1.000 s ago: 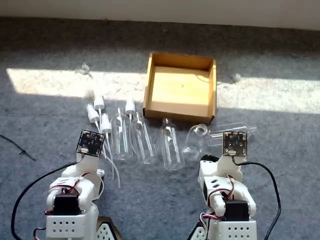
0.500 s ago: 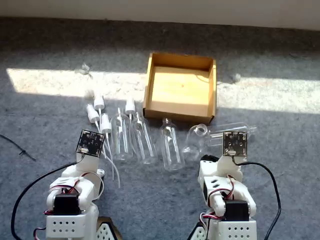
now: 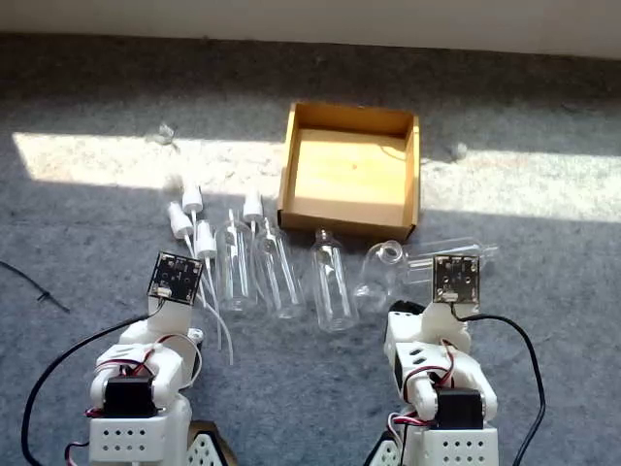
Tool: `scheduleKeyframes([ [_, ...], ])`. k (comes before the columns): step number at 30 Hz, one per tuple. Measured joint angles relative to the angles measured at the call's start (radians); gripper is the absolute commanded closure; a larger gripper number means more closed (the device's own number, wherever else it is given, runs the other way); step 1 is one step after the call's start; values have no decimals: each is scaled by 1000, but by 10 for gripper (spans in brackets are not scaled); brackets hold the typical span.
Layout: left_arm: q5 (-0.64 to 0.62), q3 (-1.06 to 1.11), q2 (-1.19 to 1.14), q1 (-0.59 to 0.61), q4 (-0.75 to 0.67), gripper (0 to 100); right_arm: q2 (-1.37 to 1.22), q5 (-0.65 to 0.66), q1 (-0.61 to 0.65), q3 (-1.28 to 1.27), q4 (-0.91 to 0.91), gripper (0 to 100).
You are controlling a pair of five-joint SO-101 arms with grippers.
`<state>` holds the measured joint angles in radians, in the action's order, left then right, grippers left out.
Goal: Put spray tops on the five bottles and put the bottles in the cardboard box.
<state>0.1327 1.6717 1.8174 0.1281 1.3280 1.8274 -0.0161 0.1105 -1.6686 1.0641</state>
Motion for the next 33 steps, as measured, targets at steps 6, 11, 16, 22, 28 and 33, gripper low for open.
scheduleKeyframes([
  [6,0,0,0,0,0,926,0,0,0,0,0,976],
  [11,0,0,0,0,0,926,0,0,0,0,0,976],
  [16,0,0,0,0,0,926,0,0,0,0,0,976],
  [22,0,0,0,0,0,926,0,0,0,0,0,976],
  [28,0,0,0,0,0,926,0,0,0,0,0,976],
  [33,0,0,0,0,0,926,0,0,57,0,0,972],
])
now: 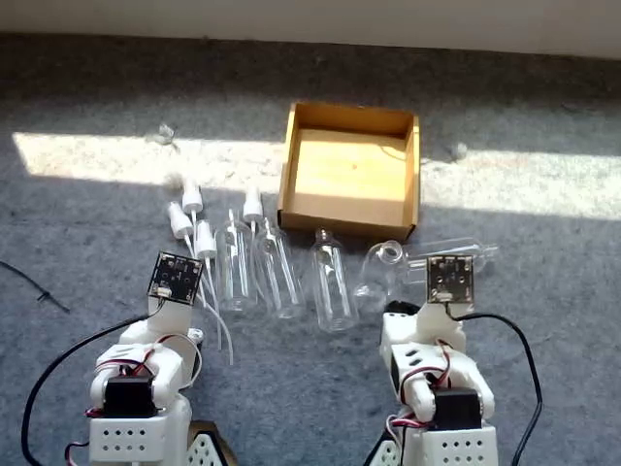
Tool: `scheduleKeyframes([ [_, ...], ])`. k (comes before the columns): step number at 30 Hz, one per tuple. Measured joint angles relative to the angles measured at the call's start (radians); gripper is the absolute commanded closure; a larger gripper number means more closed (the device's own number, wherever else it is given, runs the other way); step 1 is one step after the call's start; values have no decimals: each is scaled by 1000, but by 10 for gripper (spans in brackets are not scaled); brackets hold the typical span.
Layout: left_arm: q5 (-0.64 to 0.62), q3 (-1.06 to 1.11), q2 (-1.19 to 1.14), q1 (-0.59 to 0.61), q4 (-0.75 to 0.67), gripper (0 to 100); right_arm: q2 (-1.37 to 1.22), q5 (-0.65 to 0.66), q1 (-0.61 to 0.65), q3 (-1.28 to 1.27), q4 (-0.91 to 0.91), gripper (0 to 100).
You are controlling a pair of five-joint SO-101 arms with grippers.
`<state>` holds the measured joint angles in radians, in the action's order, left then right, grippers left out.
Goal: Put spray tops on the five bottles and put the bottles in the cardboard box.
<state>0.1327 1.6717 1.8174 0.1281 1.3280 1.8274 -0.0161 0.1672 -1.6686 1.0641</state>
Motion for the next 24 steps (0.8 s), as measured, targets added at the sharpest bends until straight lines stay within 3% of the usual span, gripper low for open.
scheduleKeyframes([
  [5,0,0,0,0,0,926,2,5,-12,0,40,972],
  [14,0,0,0,0,0,926,2,172,-402,2,-80,971],
  [24,0,0,0,0,0,926,2,175,-425,12,-91,971],
])
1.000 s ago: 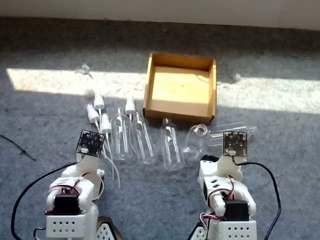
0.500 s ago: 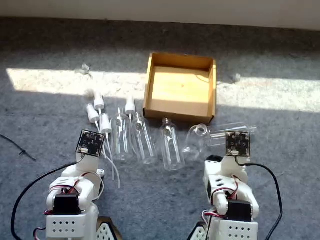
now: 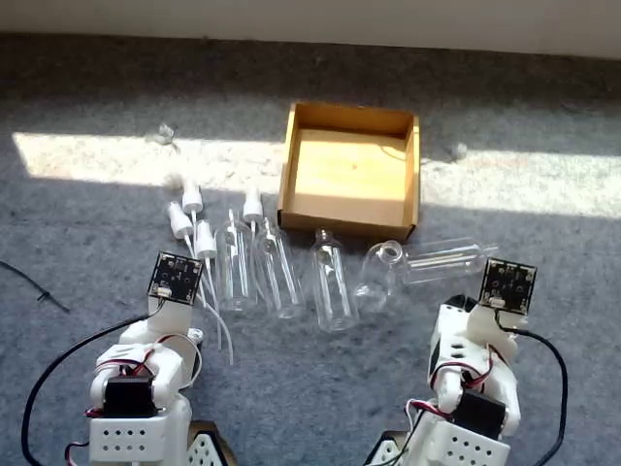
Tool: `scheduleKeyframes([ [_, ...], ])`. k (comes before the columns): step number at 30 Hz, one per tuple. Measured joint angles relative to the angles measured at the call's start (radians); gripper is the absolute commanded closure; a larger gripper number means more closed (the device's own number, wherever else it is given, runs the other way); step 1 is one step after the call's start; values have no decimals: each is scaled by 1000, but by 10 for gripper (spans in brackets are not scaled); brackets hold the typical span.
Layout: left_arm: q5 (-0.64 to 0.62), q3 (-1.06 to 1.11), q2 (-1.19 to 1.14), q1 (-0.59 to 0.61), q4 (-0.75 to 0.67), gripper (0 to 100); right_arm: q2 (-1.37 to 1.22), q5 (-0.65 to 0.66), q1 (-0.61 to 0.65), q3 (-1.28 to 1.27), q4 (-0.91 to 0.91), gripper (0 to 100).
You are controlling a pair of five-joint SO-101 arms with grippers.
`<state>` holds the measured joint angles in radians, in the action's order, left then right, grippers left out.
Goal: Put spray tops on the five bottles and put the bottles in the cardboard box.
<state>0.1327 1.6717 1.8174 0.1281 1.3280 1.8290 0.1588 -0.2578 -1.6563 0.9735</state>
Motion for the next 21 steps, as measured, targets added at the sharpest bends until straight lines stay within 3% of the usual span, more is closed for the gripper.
scheduleKeyframes([
  [6,0,0,0,0,0,926,0,0,21,-11,-3,971],
  [13,0,0,0,0,0,926,0,92,94,-9,52,971],
  [21,0,0,0,0,0,926,-181,44,68,269,98,971],
])
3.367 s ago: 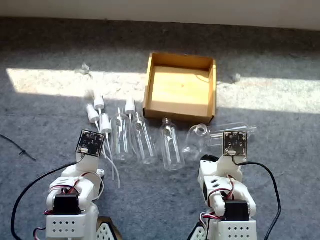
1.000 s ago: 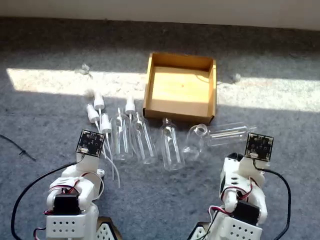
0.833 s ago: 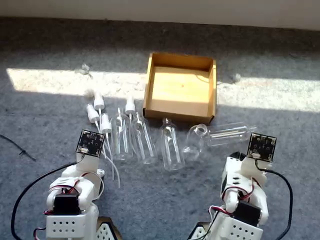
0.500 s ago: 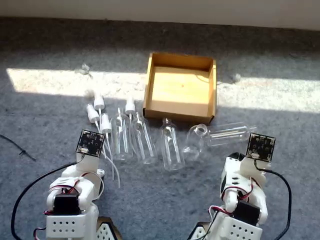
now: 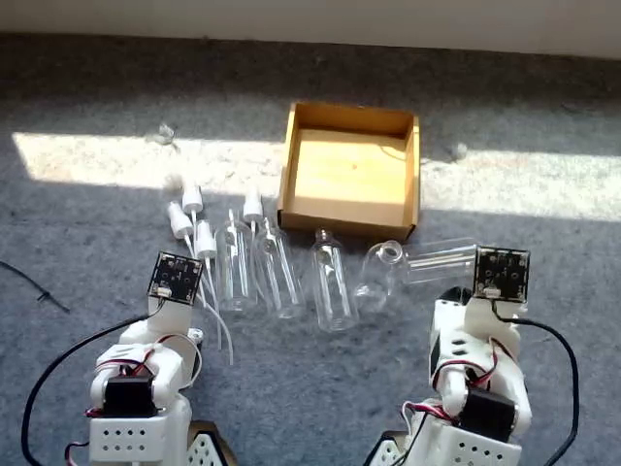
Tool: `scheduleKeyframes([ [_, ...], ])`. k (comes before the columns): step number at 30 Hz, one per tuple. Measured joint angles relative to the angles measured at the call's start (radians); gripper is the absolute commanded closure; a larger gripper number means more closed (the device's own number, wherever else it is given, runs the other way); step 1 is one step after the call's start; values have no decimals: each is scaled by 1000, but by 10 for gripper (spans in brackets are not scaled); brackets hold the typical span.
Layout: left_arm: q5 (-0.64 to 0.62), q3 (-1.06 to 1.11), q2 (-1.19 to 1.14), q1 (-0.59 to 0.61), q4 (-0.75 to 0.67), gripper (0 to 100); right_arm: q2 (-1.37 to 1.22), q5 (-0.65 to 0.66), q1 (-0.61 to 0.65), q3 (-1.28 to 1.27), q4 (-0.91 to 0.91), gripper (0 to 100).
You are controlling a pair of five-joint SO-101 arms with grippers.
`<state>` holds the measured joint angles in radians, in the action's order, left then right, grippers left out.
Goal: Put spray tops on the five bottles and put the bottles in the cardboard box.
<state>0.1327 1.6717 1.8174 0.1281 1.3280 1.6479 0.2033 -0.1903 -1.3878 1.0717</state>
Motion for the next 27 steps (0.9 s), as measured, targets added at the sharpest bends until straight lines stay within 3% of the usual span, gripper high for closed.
scheduleKeyframes([
  [6,0,0,0,0,0,926,-404,-213,-3,270,8,964],
  [11,0,0,0,0,0,926,-766,-434,-3,489,29,844],
  [14,0,0,0,0,0,926,-945,-552,3,617,78,827],
  [21,0,0,0,0,0,926,-1138,-783,68,802,118,824],
  [27,0,0,0,0,0,926,-1254,-829,110,825,115,823],
])
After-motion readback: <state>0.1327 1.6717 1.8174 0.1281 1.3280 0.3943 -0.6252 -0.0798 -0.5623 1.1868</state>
